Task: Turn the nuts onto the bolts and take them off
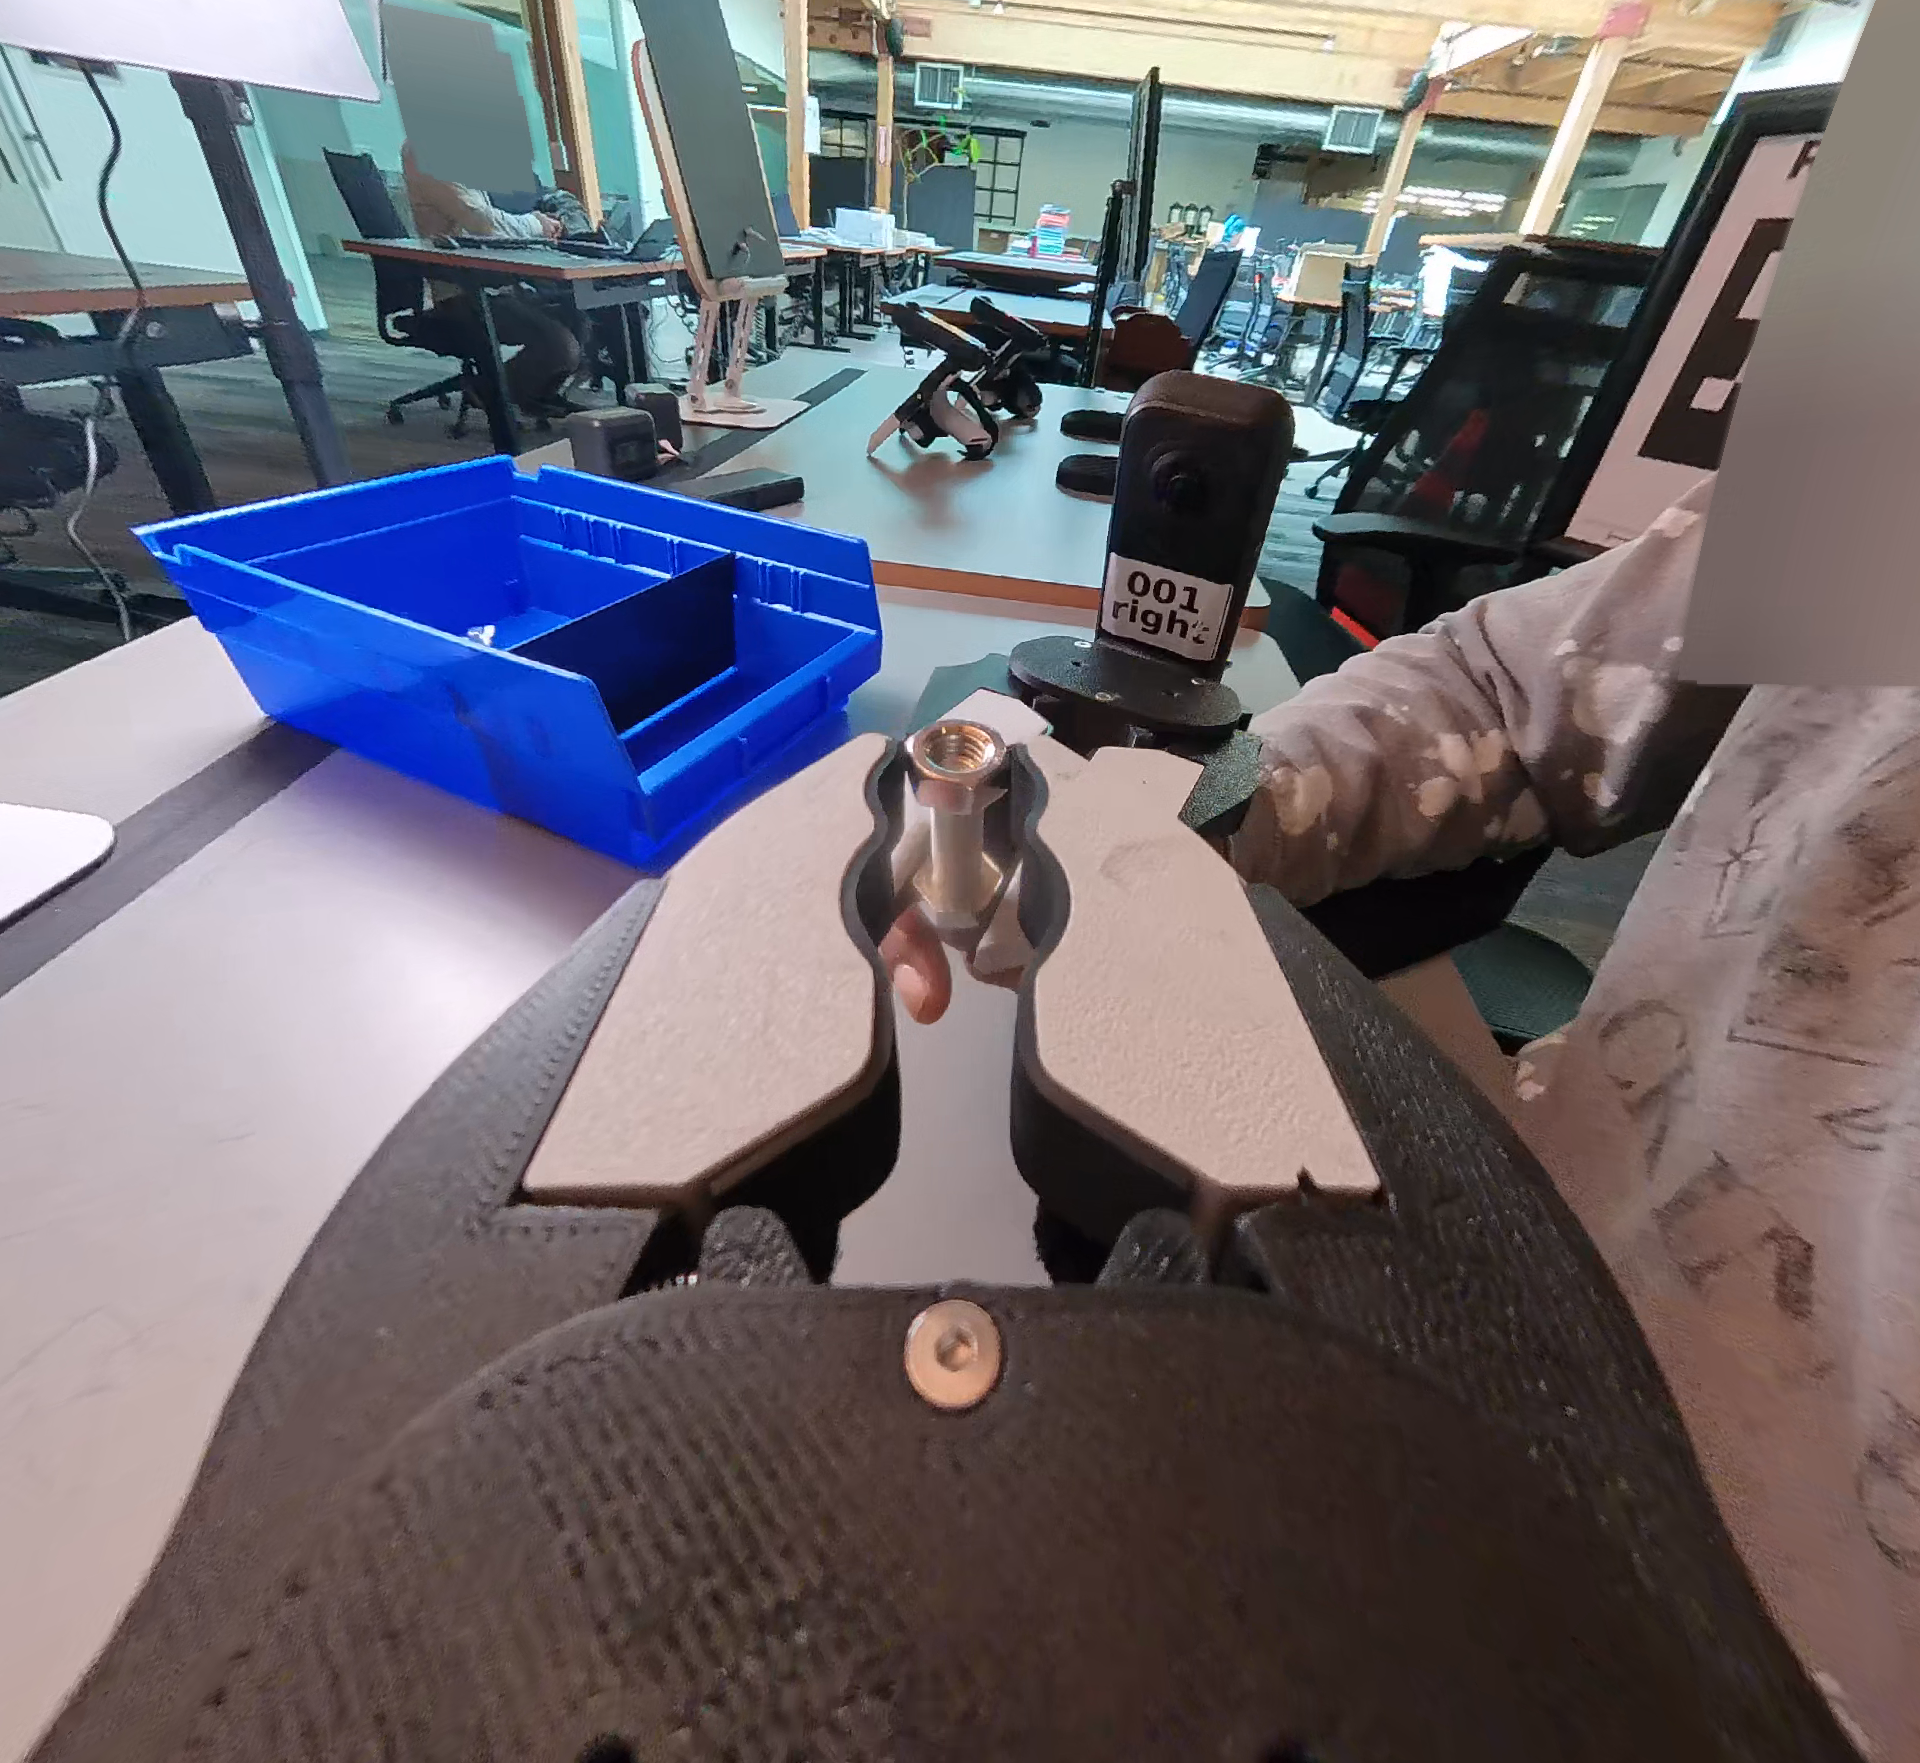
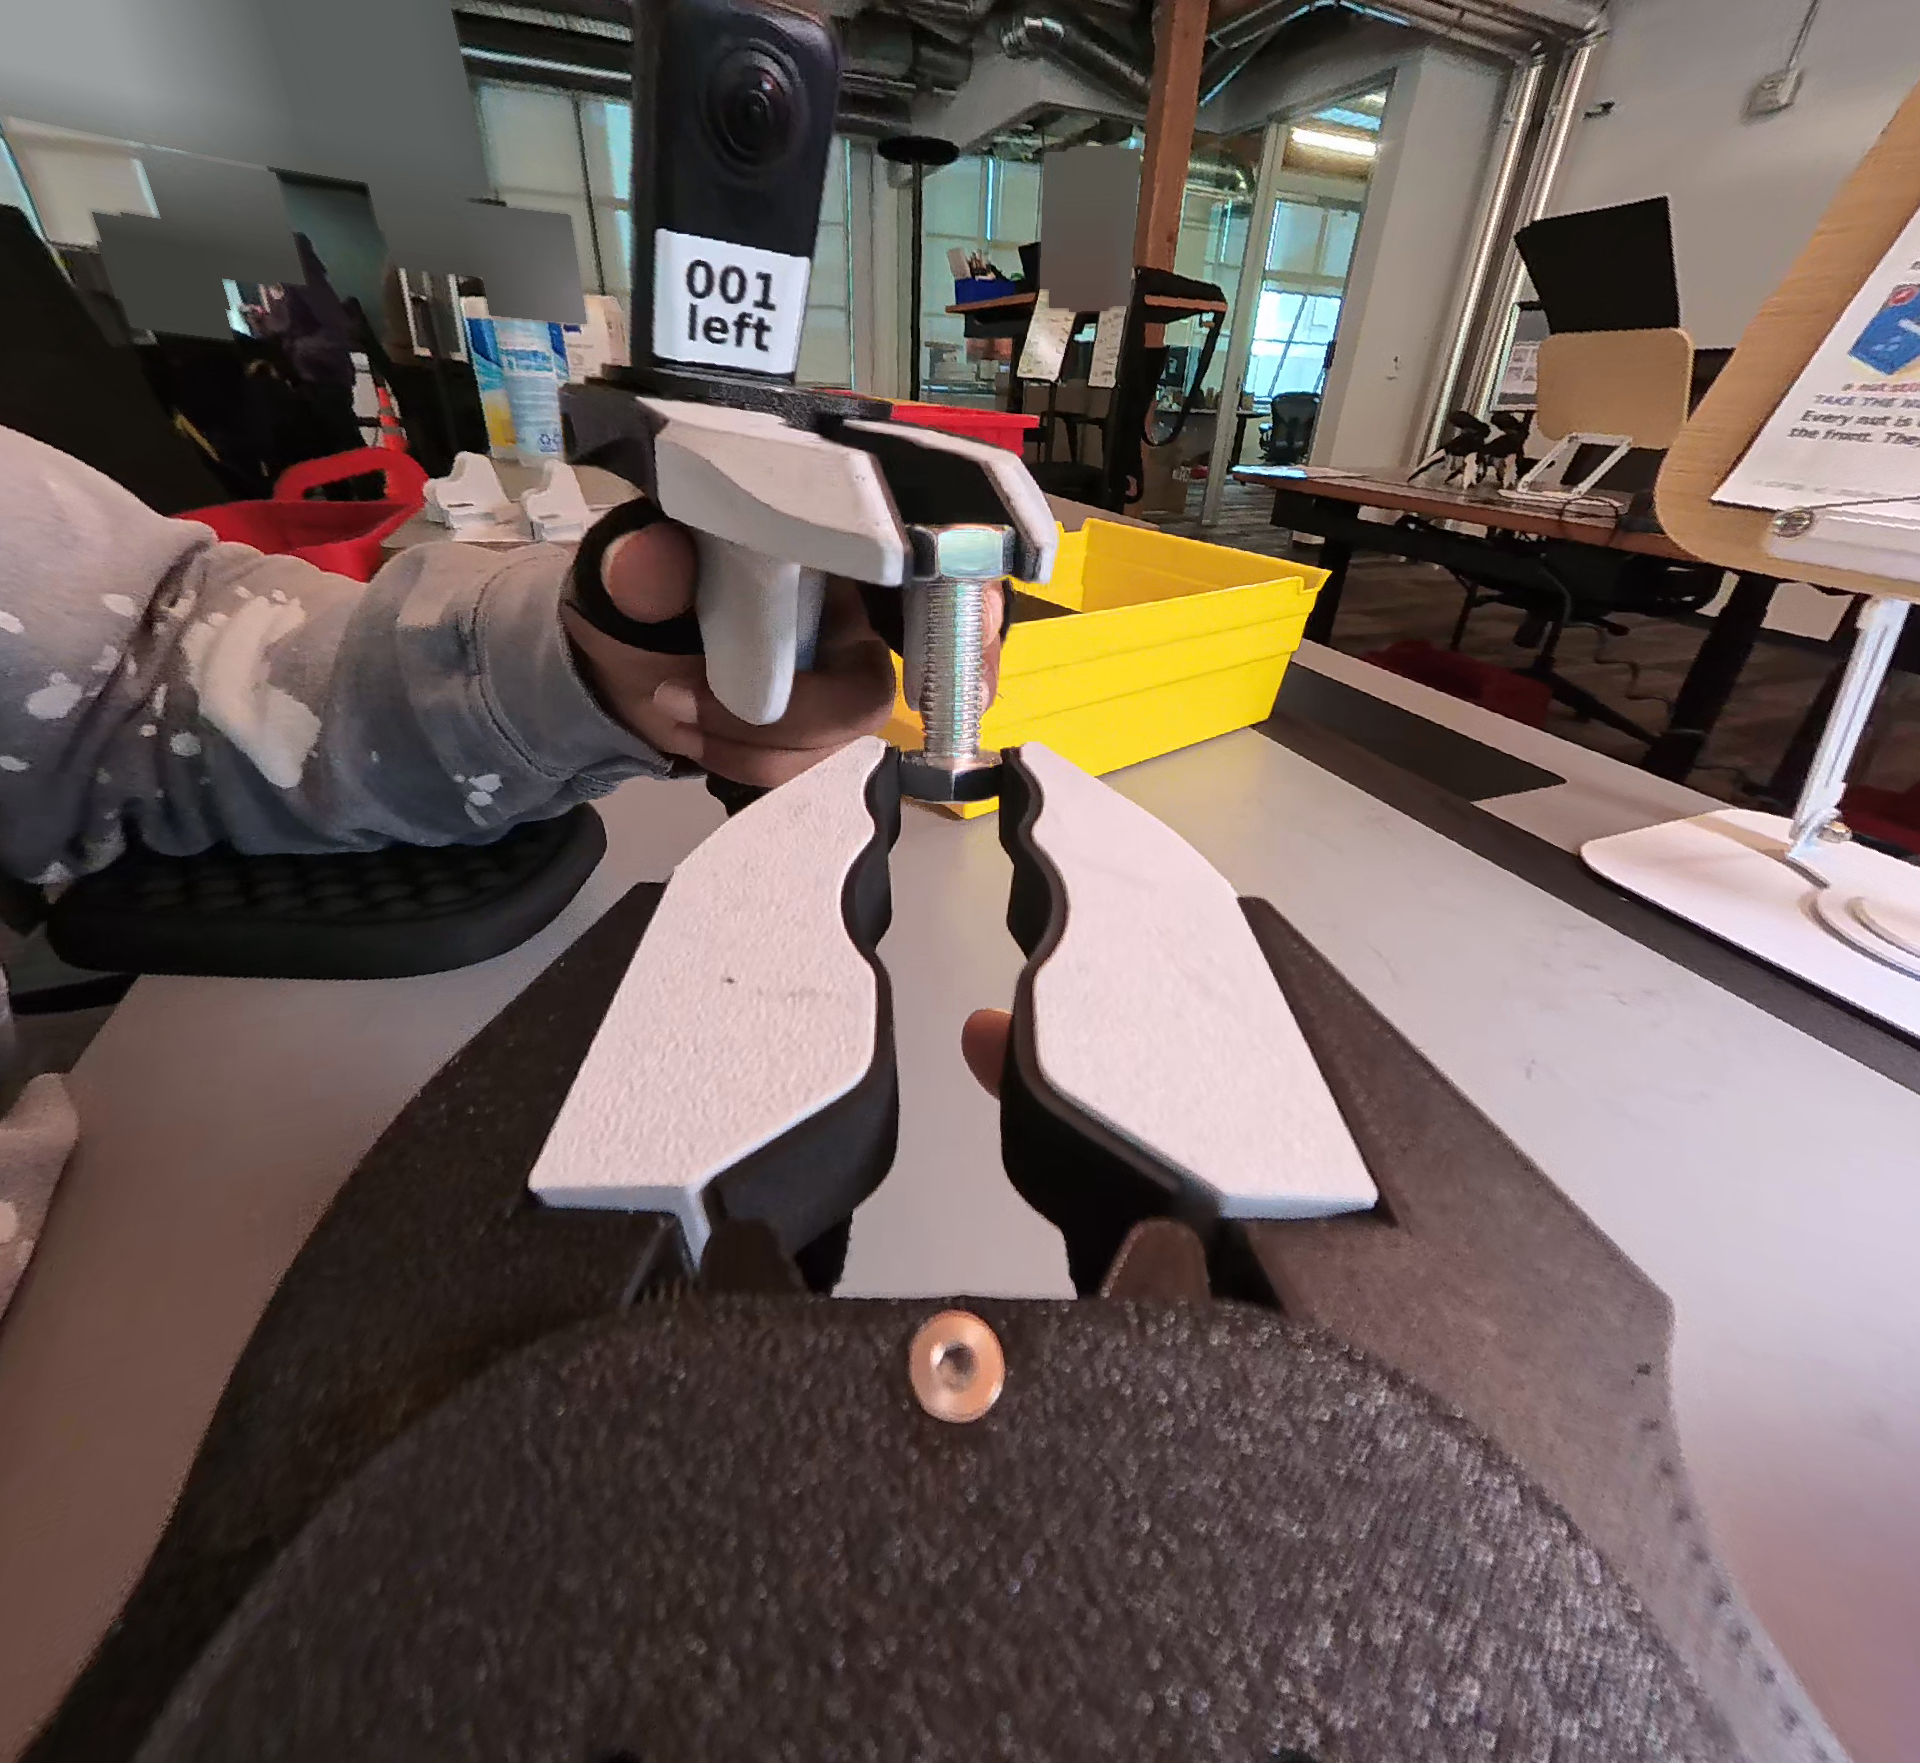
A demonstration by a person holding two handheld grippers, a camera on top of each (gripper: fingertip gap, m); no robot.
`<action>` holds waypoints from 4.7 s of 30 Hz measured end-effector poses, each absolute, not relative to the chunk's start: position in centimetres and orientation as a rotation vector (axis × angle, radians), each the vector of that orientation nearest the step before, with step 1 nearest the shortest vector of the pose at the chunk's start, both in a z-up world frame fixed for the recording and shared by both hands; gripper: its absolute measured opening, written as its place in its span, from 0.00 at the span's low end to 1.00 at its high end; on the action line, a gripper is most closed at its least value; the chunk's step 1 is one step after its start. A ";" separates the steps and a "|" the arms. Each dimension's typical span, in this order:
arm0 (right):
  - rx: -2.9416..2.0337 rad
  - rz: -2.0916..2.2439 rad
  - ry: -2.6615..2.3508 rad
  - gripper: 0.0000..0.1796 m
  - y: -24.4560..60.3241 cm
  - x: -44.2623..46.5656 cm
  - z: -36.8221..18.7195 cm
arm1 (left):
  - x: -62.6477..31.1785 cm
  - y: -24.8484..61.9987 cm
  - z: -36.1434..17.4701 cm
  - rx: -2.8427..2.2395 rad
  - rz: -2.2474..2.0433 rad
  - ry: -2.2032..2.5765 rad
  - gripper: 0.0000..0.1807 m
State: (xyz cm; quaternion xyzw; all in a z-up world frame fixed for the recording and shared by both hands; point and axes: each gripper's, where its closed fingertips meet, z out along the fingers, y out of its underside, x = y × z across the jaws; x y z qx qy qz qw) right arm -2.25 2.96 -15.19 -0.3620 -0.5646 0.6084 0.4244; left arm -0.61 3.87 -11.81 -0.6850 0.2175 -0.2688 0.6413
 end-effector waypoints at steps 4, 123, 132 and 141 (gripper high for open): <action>-0.930 1.447 -1.397 0.10 3.6 -2.5 -15.3 | -0.9 4.4 -11.8 -1.572 -0.519 0.448 0.11; -0.862 1.596 -1.380 0.10 1.8 -3.9 -13.1 | -3.6 2.9 -10.1 -1.454 -0.667 0.421 0.10; -0.886 1.590 -1.383 0.10 2.1 -4.0 -13.5 | -2.6 2.6 -10.0 -1.443 -0.718 0.439 0.14; -0.844 1.667 -1.324 0.10 2.6 -3.2 -12.4 | -4.5 3.3 -10.5 -1.476 -0.690 0.362 0.08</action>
